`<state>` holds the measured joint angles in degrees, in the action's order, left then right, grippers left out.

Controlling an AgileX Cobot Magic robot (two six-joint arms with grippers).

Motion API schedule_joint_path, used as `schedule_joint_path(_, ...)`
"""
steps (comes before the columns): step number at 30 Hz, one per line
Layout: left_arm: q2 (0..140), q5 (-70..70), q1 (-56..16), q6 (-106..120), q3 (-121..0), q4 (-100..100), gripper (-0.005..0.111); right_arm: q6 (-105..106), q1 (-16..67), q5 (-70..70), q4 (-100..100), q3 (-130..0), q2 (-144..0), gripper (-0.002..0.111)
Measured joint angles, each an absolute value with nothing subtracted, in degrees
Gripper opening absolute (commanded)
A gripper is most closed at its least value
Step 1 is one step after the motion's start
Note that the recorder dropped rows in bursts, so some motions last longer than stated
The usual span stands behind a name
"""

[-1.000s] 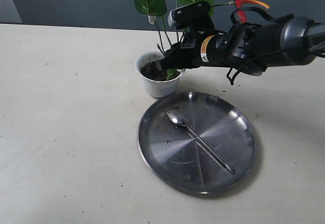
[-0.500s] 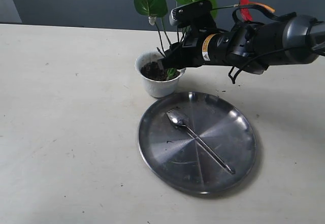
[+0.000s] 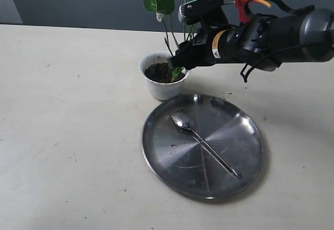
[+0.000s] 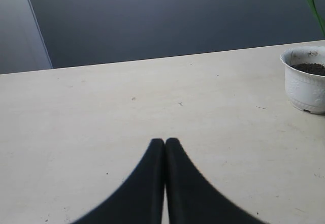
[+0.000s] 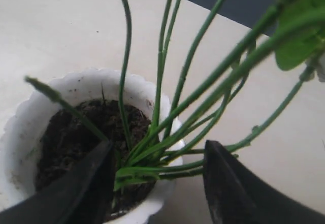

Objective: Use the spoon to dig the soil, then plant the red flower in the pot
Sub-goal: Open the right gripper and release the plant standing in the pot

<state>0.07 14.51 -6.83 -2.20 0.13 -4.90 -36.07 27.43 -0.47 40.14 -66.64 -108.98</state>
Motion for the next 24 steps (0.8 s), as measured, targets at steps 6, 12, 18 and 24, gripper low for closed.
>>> schedule_joint_path(6,0.07,14.51,-6.83,-2.20,0.13,-4.90,0.001,-36.07,27.43,3.03,38.13,-66.54,-107.54,0.052)
schedule_joint_path(12,0.07,14.51,-6.83,-2.20,0.13,-4.90,0.001,-36.07,27.56,7.19,36.35,-66.54,-106.28,0.052)
schedule_joint_path(18,0.07,14.51,-6.83,-2.20,0.13,-4.90,0.001,-32.93,29.57,12.35,34.40,-65.80,-105.22,0.048)
schedule_joint_path(24,0.07,14.51,-6.83,-2.20,0.13,-4.90,0.001,-31.80,32.30,14.49,34.16,-65.17,-104.88,0.048)
